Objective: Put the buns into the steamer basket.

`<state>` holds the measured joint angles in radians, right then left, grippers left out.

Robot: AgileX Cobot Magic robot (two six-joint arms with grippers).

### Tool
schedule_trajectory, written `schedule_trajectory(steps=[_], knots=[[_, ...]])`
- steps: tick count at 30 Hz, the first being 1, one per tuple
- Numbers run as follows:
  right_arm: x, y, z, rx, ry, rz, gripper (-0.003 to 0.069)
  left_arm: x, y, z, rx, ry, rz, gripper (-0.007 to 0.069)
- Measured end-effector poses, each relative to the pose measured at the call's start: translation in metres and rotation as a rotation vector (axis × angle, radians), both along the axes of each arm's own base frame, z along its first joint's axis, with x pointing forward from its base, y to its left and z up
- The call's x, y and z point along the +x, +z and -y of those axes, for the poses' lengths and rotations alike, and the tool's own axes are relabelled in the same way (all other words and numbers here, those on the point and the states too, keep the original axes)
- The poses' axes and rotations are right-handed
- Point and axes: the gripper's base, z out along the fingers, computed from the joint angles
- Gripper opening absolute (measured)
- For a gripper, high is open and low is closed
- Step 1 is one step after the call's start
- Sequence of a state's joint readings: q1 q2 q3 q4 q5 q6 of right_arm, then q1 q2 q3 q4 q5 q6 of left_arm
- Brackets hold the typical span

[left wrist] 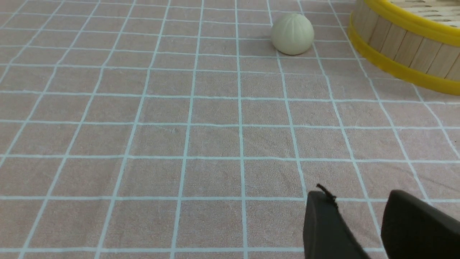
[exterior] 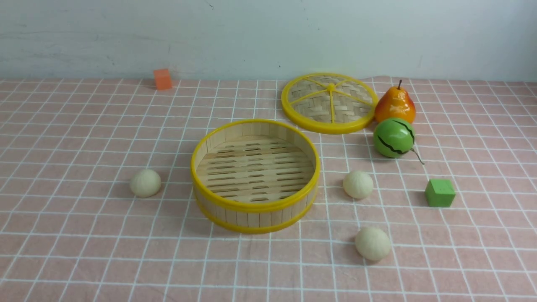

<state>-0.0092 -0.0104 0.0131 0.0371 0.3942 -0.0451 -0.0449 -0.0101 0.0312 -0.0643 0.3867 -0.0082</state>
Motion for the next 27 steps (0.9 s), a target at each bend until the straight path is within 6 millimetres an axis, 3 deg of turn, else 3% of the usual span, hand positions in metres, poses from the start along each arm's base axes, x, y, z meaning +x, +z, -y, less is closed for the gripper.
schedule_trajectory(steps=[10,15,21,27], knots=[[0.000,0.000,0.001,-0.022,-0.002,0.002,0.0075,0.001,0.002,0.001,-0.021,0.000,0.019,0.0237],[0.001,0.001,0.001,-0.023,-0.003,0.036,0.0082,0.003,0.012,0.000,-0.040,0.009,0.136,0.0237],[0.005,0.021,0.001,0.012,-0.012,0.275,0.0085,0.004,0.037,-0.002,-0.045,0.030,0.412,0.0237],[0.002,0.049,0.005,0.374,-0.061,0.578,0.0092,-0.001,0.062,-0.005,-0.111,0.056,0.688,0.0237]])
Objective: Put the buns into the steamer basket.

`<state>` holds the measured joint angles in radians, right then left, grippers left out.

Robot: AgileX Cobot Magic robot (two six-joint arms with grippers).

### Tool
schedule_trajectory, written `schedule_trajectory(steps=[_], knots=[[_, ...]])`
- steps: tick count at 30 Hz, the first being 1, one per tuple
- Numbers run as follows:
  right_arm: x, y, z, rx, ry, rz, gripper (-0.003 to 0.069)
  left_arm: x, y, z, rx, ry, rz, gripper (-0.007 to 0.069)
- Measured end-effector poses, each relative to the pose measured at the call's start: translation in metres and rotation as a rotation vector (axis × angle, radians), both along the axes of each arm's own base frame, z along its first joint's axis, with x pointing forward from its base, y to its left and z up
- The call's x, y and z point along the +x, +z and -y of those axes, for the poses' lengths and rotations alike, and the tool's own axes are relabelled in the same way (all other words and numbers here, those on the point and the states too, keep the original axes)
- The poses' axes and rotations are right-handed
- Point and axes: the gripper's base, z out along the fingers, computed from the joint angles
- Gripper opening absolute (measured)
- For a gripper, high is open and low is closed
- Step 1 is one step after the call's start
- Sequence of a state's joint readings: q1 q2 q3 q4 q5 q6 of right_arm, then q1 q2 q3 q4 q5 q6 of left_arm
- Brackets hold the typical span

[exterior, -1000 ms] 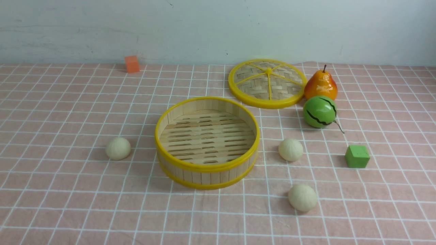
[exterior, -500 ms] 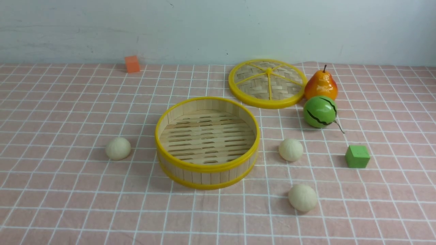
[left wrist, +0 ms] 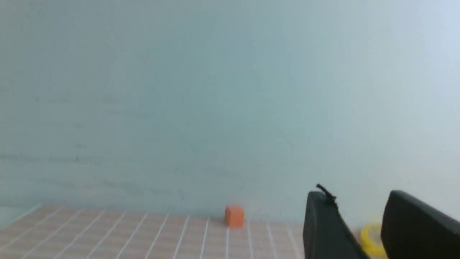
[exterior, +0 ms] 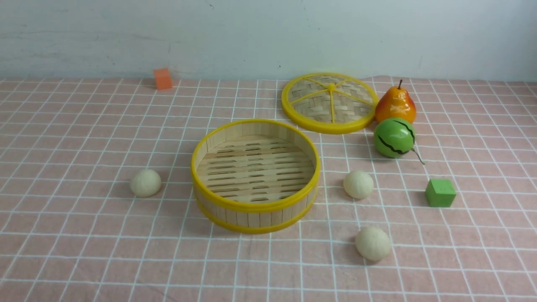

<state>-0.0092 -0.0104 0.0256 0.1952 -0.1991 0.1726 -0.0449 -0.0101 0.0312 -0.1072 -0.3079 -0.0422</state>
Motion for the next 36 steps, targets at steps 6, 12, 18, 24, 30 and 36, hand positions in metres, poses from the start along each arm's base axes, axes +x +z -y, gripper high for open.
schedule_trajectory(steps=[6,12,18,24,30,36], knots=[[-0.002,0.008,0.002,0.098,0.011,0.074,0.0095,-0.008,0.025,-0.002,-0.402,-0.166,0.157,0.0214],[0.007,0.054,-0.002,-0.037,0.008,0.049,0.0005,-0.010,0.123,0.002,-0.331,-0.183,0.128,-0.0006],[0.042,0.077,-0.003,-0.164,0.014,-0.244,-0.0006,0.046,0.159,0.006,-0.218,-0.119,-0.066,-0.0014],[0.100,0.061,-0.007,-0.235,0.101,-0.886,-0.0003,0.135,0.144,0.008,-0.214,-0.034,-0.689,-0.0014],[0.138,0.048,-0.037,-0.409,0.316,-1.150,-0.0002,0.201,0.118,0.023,-0.159,-0.121,-1.164,-0.0014],[0.160,0.037,-0.064,-0.502,0.432,-1.199,-0.0002,0.271,0.100,0.039,-0.132,-0.220,-1.307,-0.0014]])
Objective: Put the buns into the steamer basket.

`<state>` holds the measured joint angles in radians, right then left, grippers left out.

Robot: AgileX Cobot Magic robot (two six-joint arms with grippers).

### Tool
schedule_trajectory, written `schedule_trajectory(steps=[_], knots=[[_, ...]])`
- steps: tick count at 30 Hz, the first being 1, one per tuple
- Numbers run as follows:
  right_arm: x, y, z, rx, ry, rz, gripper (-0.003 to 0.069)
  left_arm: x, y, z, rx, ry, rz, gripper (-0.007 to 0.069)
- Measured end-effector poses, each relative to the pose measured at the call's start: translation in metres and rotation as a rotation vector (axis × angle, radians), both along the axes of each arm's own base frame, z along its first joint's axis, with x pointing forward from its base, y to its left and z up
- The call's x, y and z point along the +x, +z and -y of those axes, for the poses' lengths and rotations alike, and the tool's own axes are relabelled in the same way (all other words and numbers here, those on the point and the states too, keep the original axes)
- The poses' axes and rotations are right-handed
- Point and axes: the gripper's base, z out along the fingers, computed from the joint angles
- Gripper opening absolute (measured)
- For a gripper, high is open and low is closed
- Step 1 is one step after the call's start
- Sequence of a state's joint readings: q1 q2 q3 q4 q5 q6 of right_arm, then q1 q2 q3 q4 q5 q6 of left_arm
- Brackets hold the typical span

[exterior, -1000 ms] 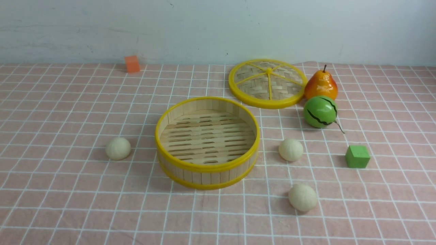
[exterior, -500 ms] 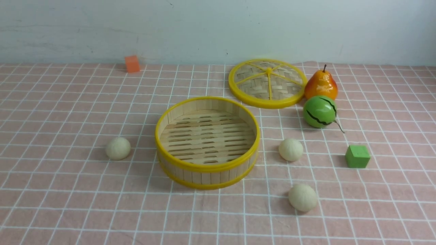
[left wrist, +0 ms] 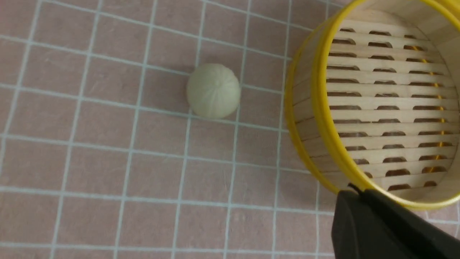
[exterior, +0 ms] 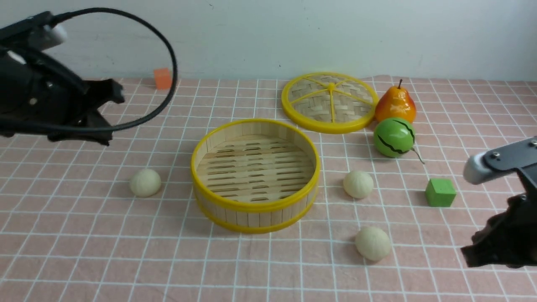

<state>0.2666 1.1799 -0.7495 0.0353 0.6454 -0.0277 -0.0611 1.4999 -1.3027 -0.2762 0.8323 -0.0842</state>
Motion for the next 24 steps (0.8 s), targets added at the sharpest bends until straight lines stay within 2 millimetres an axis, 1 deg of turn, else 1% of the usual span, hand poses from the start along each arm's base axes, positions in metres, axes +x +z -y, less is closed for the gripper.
schedule_trajectory(steps=[1,3,4,5,7,8,9,10,11,12,13,15,17,21,23,24], knots=[[0.001,-0.003,-0.002,-0.004,0.010,-0.015,-0.0002,0.016,-0.004,0.005,0.037,-0.026,-0.011,-0.0014],[0.002,-0.003,-0.003,-0.005,0.013,-0.017,-0.0002,0.035,-0.016,0.017,0.123,-0.072,-0.034,-0.0011],[0.002,-0.002,-0.003,-0.004,0.014,-0.015,-0.0001,0.045,-0.026,0.023,0.179,-0.096,-0.051,-0.0003],[0.002,-0.002,-0.003,-0.004,0.014,-0.015,-0.0001,0.051,-0.029,0.028,0.204,-0.107,-0.050,0.0008],[0.002,-0.002,-0.003,-0.005,0.015,-0.015,-0.0001,0.066,-0.044,0.034,0.255,-0.110,-0.075,0.0054],[0.002,-0.002,-0.003,-0.004,0.016,-0.015,-0.0001,0.075,-0.056,0.035,0.279,-0.104,-0.099,0.0091],[0.002,-0.002,-0.003,-0.003,0.015,-0.015,-0.0001,0.077,-0.057,0.035,0.281,-0.102,-0.099,0.0108],[0.002,-0.002,-0.003,0.000,0.014,-0.016,0.0000,0.087,-0.072,0.035,0.301,-0.088,-0.128,0.0187],[0.002,-0.002,-0.003,0.001,0.014,-0.016,0.0000,0.088,-0.074,0.035,0.304,-0.086,-0.132,0.0198],[0.002,-0.002,-0.004,0.006,0.012,-0.018,0.0000,0.096,-0.088,0.034,0.313,-0.070,-0.162,0.0286],[0.002,-0.002,-0.004,0.008,0.011,-0.019,0.0000,0.099,-0.095,0.034,0.313,-0.061,-0.178,0.0318],[0.001,-0.002,-0.004,0.013,0.009,-0.020,0.0000,0.106,-0.109,0.034,0.309,-0.037,-0.204,0.0405],[0.002,-0.002,-0.004,0.016,0.008,-0.019,0.0000,0.111,-0.120,0.035,0.303,-0.014,-0.210,0.0463],[0.002,-0.002,-0.005,0.021,0.007,-0.013,0.0000,0.116,-0.134,0.035,0.286,0.018,-0.228,0.0468],[0.002,-0.002,-0.005,0.023,0.006,-0.011,0.0000,0.116,-0.137,0.035,0.286,0.024,-0.233,0.0460],[0.002,-0.002,-0.005,0.025,0.007,-0.007,0.0000,0.117,-0.141,0.035,0.287,0.027,-0.243,0.0428]])
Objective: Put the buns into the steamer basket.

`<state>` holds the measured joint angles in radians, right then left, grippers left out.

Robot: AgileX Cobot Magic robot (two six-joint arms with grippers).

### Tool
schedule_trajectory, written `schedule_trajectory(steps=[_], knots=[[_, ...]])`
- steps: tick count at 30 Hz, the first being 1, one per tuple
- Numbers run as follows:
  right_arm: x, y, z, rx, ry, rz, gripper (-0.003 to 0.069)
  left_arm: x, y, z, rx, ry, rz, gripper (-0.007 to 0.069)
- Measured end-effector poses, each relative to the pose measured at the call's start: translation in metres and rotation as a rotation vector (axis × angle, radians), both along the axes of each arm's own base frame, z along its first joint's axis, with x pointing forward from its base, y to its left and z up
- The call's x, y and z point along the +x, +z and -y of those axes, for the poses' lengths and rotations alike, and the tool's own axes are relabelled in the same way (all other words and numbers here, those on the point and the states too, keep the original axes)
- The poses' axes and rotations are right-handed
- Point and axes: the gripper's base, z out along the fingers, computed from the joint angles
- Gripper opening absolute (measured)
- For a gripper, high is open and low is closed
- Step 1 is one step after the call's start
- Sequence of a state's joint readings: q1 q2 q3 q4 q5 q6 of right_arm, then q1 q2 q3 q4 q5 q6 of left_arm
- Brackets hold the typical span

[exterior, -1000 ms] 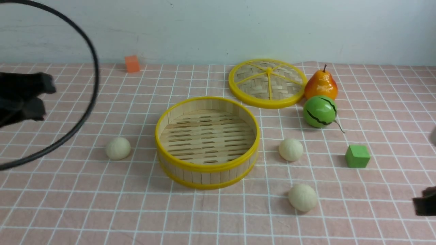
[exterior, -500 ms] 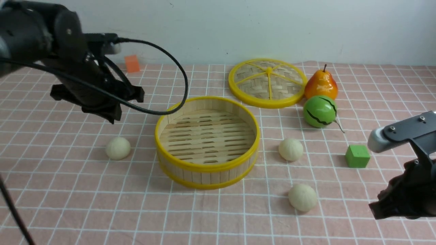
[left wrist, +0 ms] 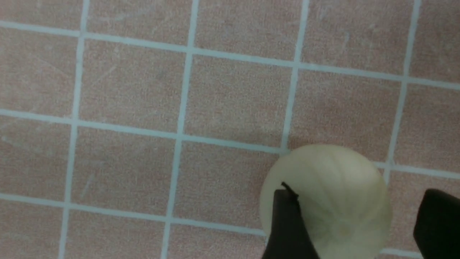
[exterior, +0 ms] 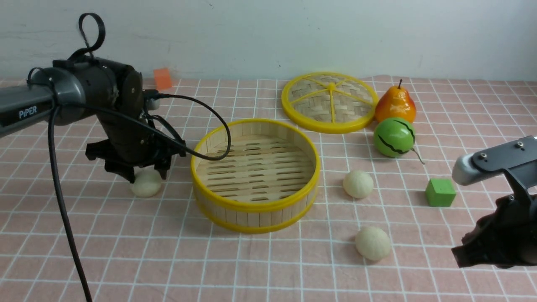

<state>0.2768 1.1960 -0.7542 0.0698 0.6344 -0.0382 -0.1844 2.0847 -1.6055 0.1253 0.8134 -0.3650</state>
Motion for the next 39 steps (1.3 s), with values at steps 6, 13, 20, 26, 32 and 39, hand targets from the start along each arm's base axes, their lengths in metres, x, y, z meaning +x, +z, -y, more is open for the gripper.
schedule_trajectory(steps=[6,13,20,26,32,39], knots=[[0.000,0.000,-0.002,0.023,-0.004,0.001,0.0001,0.000,-0.002,0.000,0.007,-0.002,-0.003,0.0193],[0.000,0.001,-0.002,0.028,-0.007,0.000,0.0007,-0.001,0.007,0.000,0.018,-0.010,0.008,-0.0003],[0.001,0.001,-0.002,0.032,-0.007,0.010,0.0009,-0.014,0.103,0.042,-0.003,-0.147,0.233,-0.0003],[0.001,0.001,-0.002,0.032,-0.006,0.013,0.0008,-0.027,0.109,0.101,-0.006,-0.306,0.250,-0.0003],[0.001,0.001,-0.002,0.033,-0.006,0.013,0.0007,-0.011,0.047,0.115,0.069,-0.345,0.135,0.0000],[0.001,0.001,-0.003,0.043,-0.010,0.007,0.0010,-0.007,0.026,0.118,0.064,-0.349,0.090,0.0246]])
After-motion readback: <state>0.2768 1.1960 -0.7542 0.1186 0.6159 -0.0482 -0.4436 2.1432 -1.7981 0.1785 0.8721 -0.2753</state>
